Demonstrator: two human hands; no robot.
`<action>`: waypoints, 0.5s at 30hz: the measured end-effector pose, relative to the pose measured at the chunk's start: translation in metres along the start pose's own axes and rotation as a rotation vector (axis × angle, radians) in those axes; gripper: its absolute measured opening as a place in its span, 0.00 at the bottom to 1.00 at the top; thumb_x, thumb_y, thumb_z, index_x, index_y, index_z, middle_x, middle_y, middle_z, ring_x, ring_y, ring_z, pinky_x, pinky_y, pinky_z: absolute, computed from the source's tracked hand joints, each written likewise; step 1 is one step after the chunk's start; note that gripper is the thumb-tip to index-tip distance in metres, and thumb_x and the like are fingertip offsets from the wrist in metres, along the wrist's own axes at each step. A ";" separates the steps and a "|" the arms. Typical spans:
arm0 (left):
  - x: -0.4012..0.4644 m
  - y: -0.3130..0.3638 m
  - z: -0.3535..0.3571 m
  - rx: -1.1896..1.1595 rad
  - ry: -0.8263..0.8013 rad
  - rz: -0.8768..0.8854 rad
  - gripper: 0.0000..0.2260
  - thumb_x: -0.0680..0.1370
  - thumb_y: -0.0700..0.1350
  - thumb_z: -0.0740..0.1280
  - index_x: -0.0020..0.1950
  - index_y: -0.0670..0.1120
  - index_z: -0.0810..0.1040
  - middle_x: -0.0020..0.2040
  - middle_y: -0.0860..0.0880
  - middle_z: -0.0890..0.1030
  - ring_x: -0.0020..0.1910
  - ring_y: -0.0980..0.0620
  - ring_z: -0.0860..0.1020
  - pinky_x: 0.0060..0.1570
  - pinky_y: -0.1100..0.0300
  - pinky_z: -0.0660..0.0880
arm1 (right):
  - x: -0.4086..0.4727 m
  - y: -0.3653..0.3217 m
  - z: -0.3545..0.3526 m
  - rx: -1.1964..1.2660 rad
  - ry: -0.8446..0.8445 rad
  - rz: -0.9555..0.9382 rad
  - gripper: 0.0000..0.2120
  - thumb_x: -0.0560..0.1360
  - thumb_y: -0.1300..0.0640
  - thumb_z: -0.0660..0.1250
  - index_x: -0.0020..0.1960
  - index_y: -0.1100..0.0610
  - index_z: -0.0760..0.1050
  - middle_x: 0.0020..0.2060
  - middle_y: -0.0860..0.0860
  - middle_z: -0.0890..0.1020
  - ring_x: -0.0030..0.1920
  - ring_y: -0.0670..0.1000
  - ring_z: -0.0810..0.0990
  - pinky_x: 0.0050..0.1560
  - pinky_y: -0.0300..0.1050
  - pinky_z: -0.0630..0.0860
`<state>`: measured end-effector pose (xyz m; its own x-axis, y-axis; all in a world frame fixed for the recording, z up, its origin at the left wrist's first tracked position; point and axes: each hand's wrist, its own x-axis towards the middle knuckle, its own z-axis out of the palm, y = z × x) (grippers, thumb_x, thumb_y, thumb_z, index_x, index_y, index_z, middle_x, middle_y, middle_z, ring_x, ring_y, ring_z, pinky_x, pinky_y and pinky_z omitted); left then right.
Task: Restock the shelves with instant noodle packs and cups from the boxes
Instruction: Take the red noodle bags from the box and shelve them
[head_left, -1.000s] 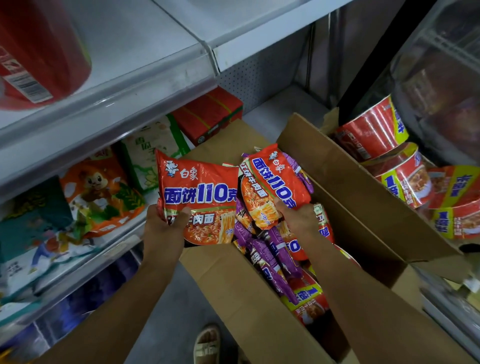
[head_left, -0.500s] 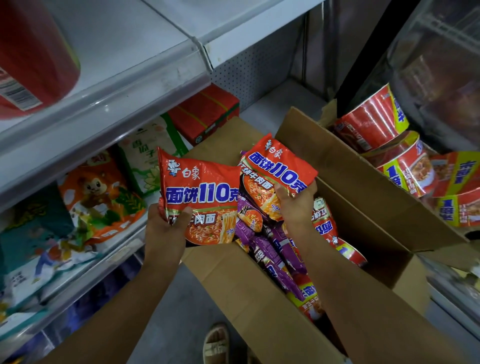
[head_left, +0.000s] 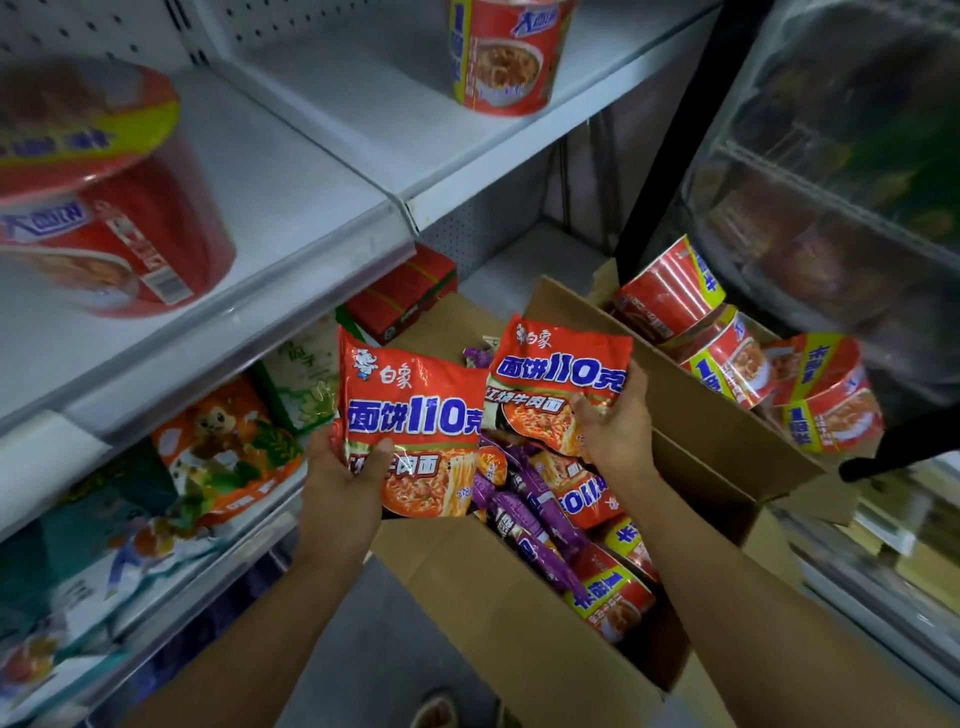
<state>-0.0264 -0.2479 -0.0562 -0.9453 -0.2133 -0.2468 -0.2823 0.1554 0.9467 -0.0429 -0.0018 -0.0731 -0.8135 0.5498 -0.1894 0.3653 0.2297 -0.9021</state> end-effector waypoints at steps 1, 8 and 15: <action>-0.004 0.006 -0.002 -0.011 -0.007 0.014 0.15 0.77 0.44 0.68 0.60 0.49 0.67 0.53 0.50 0.78 0.48 0.51 0.78 0.48 0.56 0.75 | -0.006 -0.006 -0.007 -0.001 -0.003 -0.022 0.33 0.76 0.61 0.67 0.75 0.55 0.53 0.62 0.51 0.75 0.60 0.50 0.76 0.59 0.48 0.74; -0.038 0.050 -0.014 -0.089 -0.028 0.080 0.12 0.78 0.43 0.67 0.57 0.47 0.66 0.47 0.55 0.77 0.42 0.58 0.78 0.37 0.64 0.72 | -0.050 -0.054 -0.051 -0.001 -0.004 -0.175 0.31 0.77 0.61 0.66 0.75 0.52 0.55 0.59 0.47 0.76 0.59 0.47 0.77 0.57 0.48 0.77; -0.081 0.088 -0.035 -0.122 0.051 0.137 0.12 0.78 0.44 0.66 0.58 0.47 0.67 0.48 0.52 0.78 0.43 0.56 0.78 0.36 0.64 0.71 | -0.080 -0.099 -0.078 0.019 -0.042 -0.271 0.35 0.76 0.61 0.68 0.76 0.51 0.52 0.62 0.49 0.76 0.59 0.47 0.78 0.58 0.51 0.77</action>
<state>0.0312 -0.2507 0.0540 -0.9633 -0.2468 -0.1059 -0.1264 0.0688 0.9896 0.0213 -0.0058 0.0622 -0.8988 0.4362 0.0441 0.1236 0.3486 -0.9291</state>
